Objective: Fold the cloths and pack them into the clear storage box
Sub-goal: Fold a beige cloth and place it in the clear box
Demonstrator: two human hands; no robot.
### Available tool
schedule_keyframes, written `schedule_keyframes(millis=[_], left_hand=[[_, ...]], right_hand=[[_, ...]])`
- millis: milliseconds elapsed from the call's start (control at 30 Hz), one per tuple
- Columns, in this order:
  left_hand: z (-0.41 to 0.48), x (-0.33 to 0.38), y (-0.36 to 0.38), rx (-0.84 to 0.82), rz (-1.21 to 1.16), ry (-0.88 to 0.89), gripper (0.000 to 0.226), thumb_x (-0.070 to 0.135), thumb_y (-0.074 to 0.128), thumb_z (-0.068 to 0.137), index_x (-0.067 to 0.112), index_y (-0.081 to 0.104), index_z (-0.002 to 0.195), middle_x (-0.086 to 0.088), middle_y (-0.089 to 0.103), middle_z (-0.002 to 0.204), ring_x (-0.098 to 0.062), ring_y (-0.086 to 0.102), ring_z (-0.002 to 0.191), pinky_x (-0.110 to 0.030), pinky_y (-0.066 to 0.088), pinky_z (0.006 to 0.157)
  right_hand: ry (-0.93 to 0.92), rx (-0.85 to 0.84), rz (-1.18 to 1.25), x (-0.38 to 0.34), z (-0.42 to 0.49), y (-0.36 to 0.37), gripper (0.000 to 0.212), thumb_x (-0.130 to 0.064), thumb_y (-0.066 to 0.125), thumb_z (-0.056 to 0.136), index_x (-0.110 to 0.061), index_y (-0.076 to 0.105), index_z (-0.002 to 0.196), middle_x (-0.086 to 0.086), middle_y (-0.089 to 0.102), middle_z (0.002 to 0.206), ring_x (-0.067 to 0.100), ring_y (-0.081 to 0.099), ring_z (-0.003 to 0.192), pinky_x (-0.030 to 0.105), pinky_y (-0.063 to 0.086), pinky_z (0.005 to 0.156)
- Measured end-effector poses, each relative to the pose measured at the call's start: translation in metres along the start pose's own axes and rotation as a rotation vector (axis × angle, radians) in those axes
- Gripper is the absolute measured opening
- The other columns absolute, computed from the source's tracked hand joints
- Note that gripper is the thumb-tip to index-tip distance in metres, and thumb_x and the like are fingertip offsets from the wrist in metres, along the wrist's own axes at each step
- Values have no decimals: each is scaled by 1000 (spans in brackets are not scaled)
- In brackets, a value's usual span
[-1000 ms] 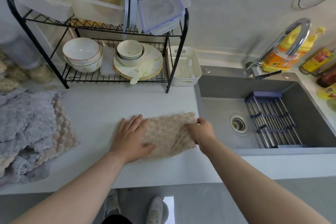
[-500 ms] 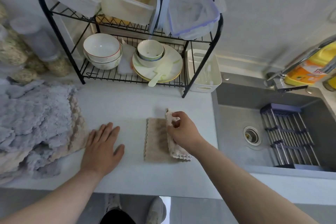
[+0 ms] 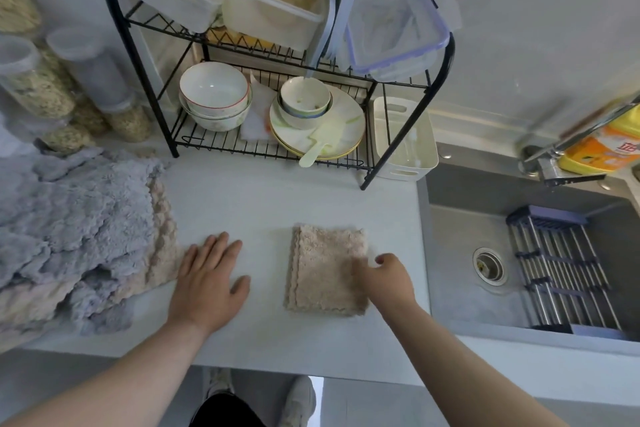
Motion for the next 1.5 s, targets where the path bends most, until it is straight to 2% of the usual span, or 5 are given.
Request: schedule_keyframes(millis=[400, 700, 1067, 1300, 1500], left_hand=[[4, 97, -90, -254, -887, 31, 94, 29, 82, 71, 32, 28, 148, 27, 33, 142, 4, 28, 134, -25, 28, 110], [-8, 118, -112, -395, -1645, -194, 36, 8, 72, 70, 3, 64, 104, -16, 72, 96, -31, 71, 86, -37, 58, 64], [-26, 97, -114, -345, -1615, -309, 21, 8, 57, 91, 9, 60, 112, -11, 74, 103, -25, 72, 91, -37, 56, 70], [-16, 75, -119, -356, -1807, -331, 34, -4, 56, 73, 6, 66, 104, -21, 68, 110, -32, 68, 93, -41, 55, 78], [2, 60, -133, -410, -1666, -344, 25, 38, 63, 85, 14, 65, 93, -14, 65, 92, -26, 62, 77, -32, 43, 61]], right_hand=[[-478, -423, 117, -73, -66, -26, 23, -11, 69, 76, -26, 59, 91, -1, 67, 85, 13, 60, 69, 21, 48, 53], [-173, -679, 924, -53, -68, -32, 32, -20, 66, 89, -4, 61, 116, 12, 70, 108, 25, 68, 94, 37, 56, 79], [-311, -669, 887, -66, -83, -18, 48, -8, 65, 82, -28, 57, 124, 18, 65, 120, 38, 64, 109, 55, 50, 95], [-127, -594, 1157, -81, -95, -7, 40, 18, 28, 84, -5, 59, 97, 15, 67, 78, 24, 63, 58, 25, 45, 41], [-99, -500, 1143, -102, -103, -2, 17, -21, 56, 90, -10, 63, 80, 9, 61, 82, 26, 60, 74, 38, 46, 74]])
Point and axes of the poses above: each hand's wrist, its own z-axis towards the middle knuckle, its own y-axis out of the palm, x = y × z, the point moved 9 cm from there along z, towards the middle knuckle
